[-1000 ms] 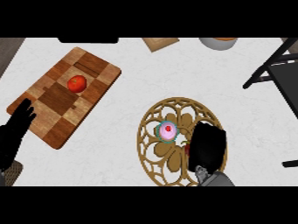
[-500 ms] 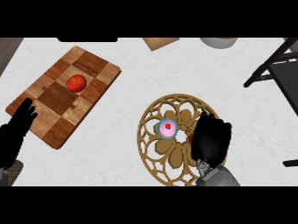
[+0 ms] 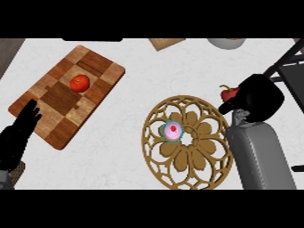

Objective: Pick the bell pepper from the placemat and place it in the tiered shelf

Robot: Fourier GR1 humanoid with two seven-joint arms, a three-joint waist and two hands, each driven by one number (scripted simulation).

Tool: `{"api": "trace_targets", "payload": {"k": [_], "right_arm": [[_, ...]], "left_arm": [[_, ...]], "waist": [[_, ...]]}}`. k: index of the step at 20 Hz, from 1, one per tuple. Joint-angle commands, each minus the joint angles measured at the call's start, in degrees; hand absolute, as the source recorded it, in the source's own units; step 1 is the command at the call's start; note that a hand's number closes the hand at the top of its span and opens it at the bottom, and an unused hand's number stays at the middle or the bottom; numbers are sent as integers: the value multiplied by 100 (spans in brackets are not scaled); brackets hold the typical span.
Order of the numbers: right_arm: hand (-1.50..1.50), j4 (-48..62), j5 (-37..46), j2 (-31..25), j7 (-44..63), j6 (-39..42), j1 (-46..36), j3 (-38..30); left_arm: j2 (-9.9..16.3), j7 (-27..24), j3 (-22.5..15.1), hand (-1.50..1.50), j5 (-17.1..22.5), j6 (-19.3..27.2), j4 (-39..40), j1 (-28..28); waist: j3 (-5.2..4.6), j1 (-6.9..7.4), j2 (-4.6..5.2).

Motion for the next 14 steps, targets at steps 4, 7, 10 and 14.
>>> {"api": "trace_targets", "payload": {"k": [4, 7, 10, 14], "right_arm": [[150, -638, -101, 32, 1515, -136, -939, -326], [150, -892, 89, 32, 1559, -269, -1373, -525], [150, -1287, 365, 32, 1910, -95, -1624, -290], [150, -1420, 940, 33, 1894, 493, -2124, -362]], "left_arm": [[-39, -98, 18, 0, -66, -12, 183, 68], [-87, -36, 16, 0, -103, 92, 153, -68], [-89, 1, -25, 0, -116, 53, 89, -76], [-24, 60, 51, 0, -34, -49, -72, 106]], "waist": [[-6, -53, -63], [-7, -85, -65], [-9, -84, -83], [-9, -46, -72]]}}
